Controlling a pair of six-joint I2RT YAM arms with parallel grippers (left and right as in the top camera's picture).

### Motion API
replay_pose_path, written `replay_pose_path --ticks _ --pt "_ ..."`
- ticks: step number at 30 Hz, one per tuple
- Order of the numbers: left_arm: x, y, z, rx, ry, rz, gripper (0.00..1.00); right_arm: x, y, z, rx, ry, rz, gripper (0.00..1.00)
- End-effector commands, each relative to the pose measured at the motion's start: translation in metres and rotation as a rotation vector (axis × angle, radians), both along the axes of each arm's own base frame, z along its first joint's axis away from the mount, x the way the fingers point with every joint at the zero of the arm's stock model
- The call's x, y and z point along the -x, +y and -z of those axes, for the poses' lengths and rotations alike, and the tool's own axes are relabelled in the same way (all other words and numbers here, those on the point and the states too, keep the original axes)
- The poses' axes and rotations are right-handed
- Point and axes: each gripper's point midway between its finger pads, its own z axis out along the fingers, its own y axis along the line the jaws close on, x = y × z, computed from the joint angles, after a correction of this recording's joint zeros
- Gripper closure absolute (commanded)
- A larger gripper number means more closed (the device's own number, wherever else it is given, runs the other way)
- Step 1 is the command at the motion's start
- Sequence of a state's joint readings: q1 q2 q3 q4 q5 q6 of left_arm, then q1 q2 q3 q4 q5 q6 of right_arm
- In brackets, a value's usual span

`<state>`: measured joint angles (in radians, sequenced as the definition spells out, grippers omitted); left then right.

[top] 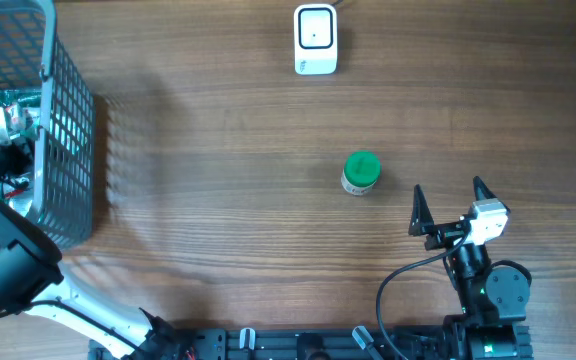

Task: Scan the item barcode
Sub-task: 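Reach the left gripper into the basket and grasp the medicine box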

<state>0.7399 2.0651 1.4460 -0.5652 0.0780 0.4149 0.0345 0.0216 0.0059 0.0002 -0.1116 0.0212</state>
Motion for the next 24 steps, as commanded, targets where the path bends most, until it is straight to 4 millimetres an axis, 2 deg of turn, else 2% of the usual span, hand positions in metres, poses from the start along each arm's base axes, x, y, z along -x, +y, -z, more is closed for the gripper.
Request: replay_pose_path --ticks 1,3,4,6,7,9,12,14,16,20,24 --pt "0.049 -0.022 0.073 0.120 0.176 -0.013 0.36 0.000 -0.001 0.000 0.002 -0.003 0.007 0.00" --pt "0.049 -0.023 0.073 0.136 0.161 -0.016 0.69 0.000 -0.001 0.000 0.002 -0.003 0.007 0.00" --pt "0.049 -0.022 0.073 0.141 0.156 -0.027 0.75 0.000 -0.001 0.000 0.002 -0.003 0.007 0.00" --pt "0.051 -0.019 0.073 0.152 0.144 -0.079 0.76 0.000 -0.001 0.000 0.002 -0.003 0.008 0.00" --pt "0.050 -0.017 0.072 0.156 0.135 -0.113 0.80 0.000 -0.001 0.000 0.002 -0.003 0.007 0.00" --pt "0.049 -0.016 0.070 0.168 0.121 -0.159 0.96 0.000 -0.001 0.000 0.002 -0.003 0.007 0.01" --pt "0.042 -0.011 0.051 0.165 0.079 -0.216 0.96 0.000 -0.001 0.000 0.002 -0.003 0.008 0.00" --pt "0.036 -0.004 0.028 0.142 0.042 -0.230 0.96 0.000 -0.001 0.000 0.002 -0.003 0.007 0.00" --pt "0.029 0.003 -0.004 0.106 -0.011 -0.244 0.96 0.000 -0.001 0.000 0.002 -0.003 0.008 0.00" --pt "0.019 0.014 -0.088 0.020 -0.159 -0.296 0.96 0.000 -0.001 0.000 0.002 -0.003 0.007 0.00" --pt "0.025 0.009 -0.178 -0.090 -0.320 -0.302 0.96 0.000 -0.001 0.000 0.002 -0.003 0.007 0.00"
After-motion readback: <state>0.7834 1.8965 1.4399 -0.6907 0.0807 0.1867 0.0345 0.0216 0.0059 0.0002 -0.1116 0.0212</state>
